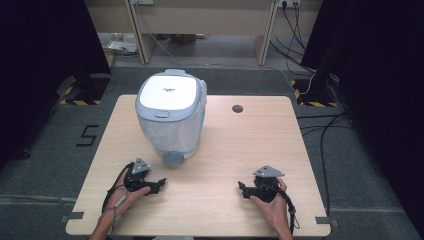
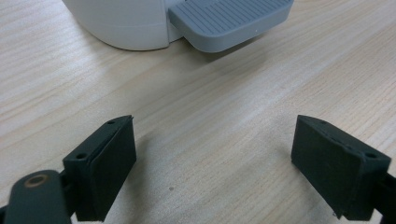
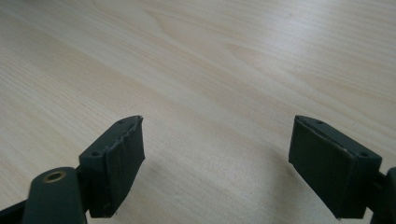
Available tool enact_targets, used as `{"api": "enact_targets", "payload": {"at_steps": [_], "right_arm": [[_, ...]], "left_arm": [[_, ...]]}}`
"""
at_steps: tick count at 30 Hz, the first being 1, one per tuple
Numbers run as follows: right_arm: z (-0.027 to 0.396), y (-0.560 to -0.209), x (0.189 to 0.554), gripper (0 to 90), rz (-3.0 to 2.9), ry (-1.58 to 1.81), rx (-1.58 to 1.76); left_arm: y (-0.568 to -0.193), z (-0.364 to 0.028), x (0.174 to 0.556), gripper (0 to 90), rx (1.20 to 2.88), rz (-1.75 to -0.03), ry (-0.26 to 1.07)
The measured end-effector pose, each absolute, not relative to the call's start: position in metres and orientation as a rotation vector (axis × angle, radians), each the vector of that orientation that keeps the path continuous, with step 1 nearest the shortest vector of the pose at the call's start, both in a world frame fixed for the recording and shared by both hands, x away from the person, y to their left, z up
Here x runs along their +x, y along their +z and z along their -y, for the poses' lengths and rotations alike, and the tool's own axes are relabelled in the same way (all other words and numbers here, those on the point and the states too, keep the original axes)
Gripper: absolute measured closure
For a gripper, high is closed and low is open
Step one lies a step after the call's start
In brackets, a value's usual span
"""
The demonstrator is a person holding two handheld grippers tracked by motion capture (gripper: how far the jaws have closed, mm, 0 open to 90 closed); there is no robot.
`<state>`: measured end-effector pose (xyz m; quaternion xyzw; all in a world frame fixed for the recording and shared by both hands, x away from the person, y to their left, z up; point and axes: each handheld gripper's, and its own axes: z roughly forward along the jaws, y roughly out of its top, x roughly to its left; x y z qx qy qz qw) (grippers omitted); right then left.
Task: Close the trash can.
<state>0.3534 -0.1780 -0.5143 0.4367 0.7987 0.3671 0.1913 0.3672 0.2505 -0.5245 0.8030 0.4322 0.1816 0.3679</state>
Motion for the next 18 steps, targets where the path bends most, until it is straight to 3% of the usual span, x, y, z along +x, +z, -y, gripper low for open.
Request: {"api": "enact_targets", "payload": {"at_steps": [18], "right_arm": [[0.176,-0.518,0.341,15.1,-2.251,0.955,1.257]], "left_arm": [[-0.525,-0.250,0.367,12.8,2.062,-1.110,0.467]]}}
